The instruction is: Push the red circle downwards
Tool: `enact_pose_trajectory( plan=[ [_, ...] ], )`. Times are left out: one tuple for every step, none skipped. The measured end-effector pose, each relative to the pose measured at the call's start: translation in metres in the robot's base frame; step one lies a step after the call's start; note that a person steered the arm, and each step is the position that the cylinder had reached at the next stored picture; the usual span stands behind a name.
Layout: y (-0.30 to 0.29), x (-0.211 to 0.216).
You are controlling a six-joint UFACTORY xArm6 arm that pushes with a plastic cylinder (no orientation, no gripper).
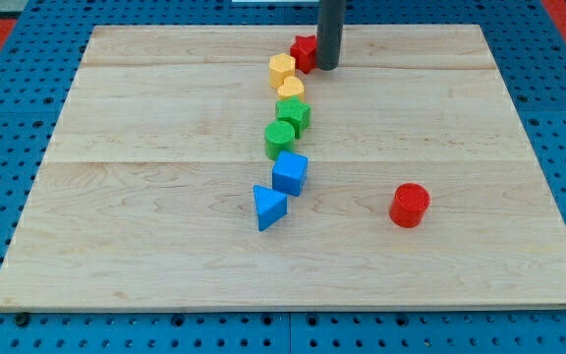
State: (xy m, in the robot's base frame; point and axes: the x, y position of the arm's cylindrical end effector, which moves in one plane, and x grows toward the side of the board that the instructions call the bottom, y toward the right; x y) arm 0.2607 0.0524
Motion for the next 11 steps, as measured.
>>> enact_pose_trajectory(
  plan=[
    [0.001, -0.018],
    [-0.008, -0.021],
    [0.0, -0.026],
    [0.064, 0.026],
    [0.07, 0.102],
    [0.035, 0.151],
    [0.036, 0.179],
    [0.021, 0.196],
    [0.102, 0.201],
    [0.11, 0.241],
    [0.065, 0.267]
  ],
)
